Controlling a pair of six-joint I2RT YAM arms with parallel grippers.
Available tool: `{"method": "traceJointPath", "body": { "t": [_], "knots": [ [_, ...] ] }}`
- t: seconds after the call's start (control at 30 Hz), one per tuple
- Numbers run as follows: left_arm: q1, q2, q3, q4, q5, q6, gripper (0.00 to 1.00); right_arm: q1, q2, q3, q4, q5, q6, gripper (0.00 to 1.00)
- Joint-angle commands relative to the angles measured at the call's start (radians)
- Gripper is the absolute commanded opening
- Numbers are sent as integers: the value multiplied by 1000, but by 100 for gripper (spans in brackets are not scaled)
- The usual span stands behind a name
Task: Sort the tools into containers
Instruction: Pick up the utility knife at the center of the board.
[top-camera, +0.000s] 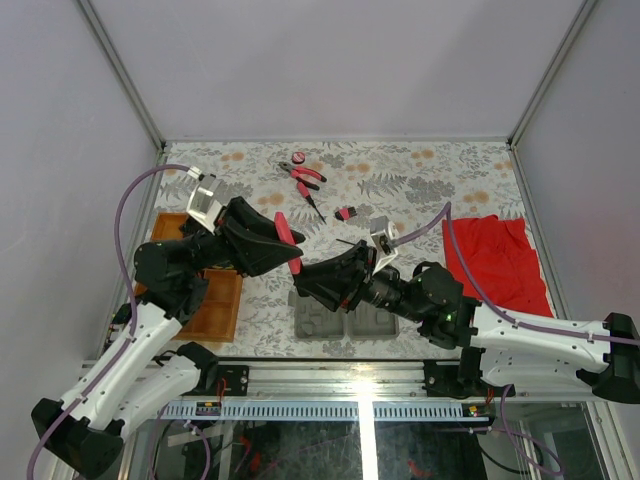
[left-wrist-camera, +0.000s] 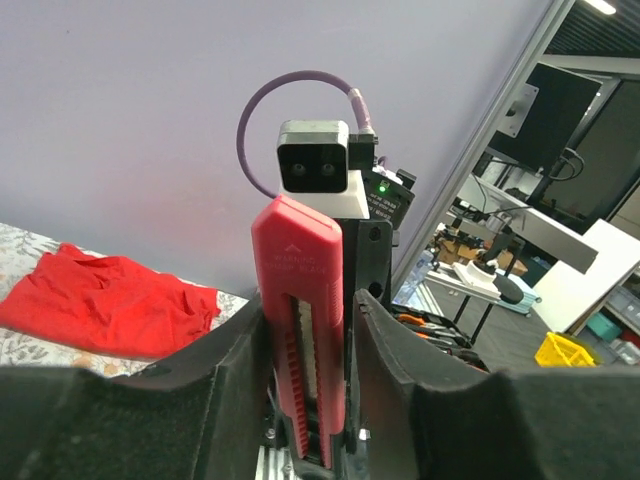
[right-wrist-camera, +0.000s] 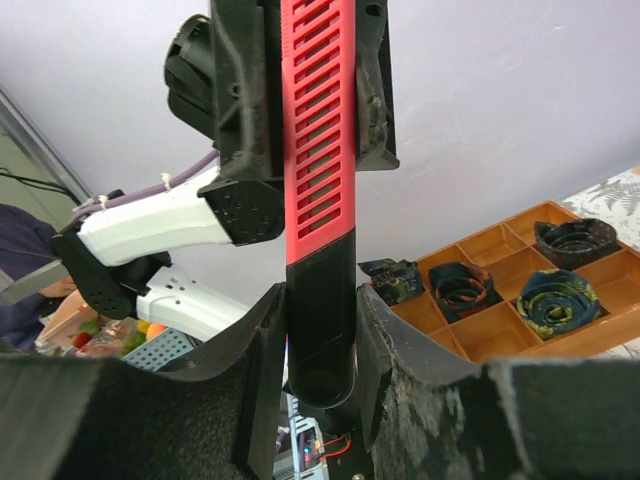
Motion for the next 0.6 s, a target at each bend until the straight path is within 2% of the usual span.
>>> {"method": "traceJointPath", "body": {
  "t": [0.0, 0.1, 0.17, 0.23, 0.33, 0.37, 0.47, 0.57],
  "knots": [
    [-5, -19, 0, 32, 11, -4, 28, -11, 3, 46, 98, -8, 37, 0],
    [-5, -29, 5, -18, -13, 19, 12, -14, 4, 45, 92, -4, 38, 0],
    [-5, -39, 8, -64, -38, 40, 3, -16, 3, 41, 85, 6, 39, 5],
    [-5, -43, 22, -158, -72, 80, 2, -16, -4, 34, 70, 24, 26, 17],
    [-5, -39, 42, -294, -126, 149, 1, -16, -26, 13, 26, 88, 3, 48],
    [-6, -33, 50, -340, -143, 170, 0, -16, -37, 7, 3, 117, -13, 55],
    [-5, -9, 82, -485, -206, 219, 0, -16, -71, 2, -85, 202, -59, 68],
    [-6, 14, 97, -581, -273, 245, 0, -15, -96, 2, -160, 268, -110, 72]
  ]
}}
